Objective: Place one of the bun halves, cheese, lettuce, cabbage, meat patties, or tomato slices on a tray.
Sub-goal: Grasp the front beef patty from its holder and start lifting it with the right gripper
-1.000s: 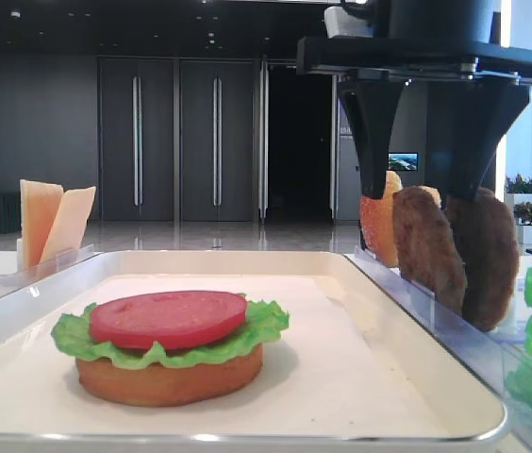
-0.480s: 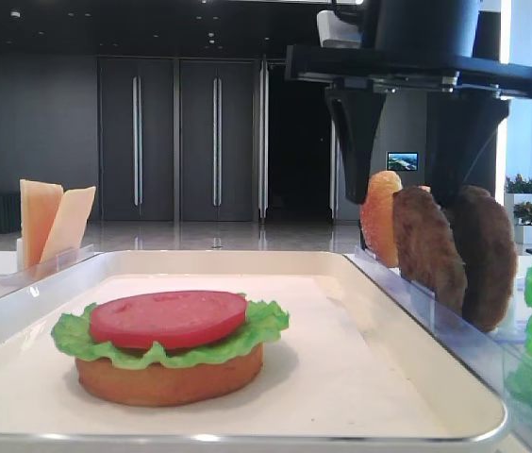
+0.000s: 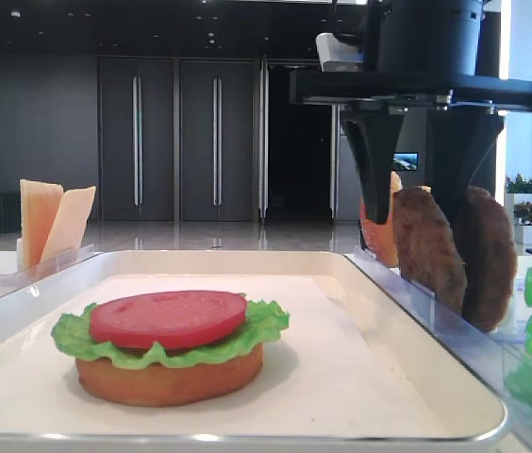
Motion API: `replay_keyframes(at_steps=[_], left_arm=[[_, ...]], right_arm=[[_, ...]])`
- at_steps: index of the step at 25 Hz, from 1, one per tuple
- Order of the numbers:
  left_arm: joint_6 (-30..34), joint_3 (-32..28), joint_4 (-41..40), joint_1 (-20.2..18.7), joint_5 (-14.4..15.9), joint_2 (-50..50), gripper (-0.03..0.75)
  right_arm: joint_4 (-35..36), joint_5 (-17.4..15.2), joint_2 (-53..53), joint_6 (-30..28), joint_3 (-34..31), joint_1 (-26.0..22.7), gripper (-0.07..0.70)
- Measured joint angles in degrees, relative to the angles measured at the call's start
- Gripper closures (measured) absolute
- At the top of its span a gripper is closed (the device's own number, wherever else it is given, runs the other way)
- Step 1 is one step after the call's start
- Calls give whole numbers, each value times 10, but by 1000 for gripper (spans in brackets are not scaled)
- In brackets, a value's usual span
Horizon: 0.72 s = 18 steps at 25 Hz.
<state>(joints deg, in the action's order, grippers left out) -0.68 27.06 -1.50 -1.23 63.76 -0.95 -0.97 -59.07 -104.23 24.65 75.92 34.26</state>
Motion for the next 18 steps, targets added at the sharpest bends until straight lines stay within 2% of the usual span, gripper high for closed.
replay_keyframes(at_steps=[6, 14, 18], left_arm=[[0, 0, 0, 0, 0, 0, 24], [0, 0, 0, 0, 0, 0, 24], [0, 0, 0, 0, 0, 0, 24]], right_arm=[[-54, -15, 0, 15, 0, 0, 498], [-60, -23, 1, 15, 0, 0, 497], [-43, -54, 3, 15, 9, 0, 497]])
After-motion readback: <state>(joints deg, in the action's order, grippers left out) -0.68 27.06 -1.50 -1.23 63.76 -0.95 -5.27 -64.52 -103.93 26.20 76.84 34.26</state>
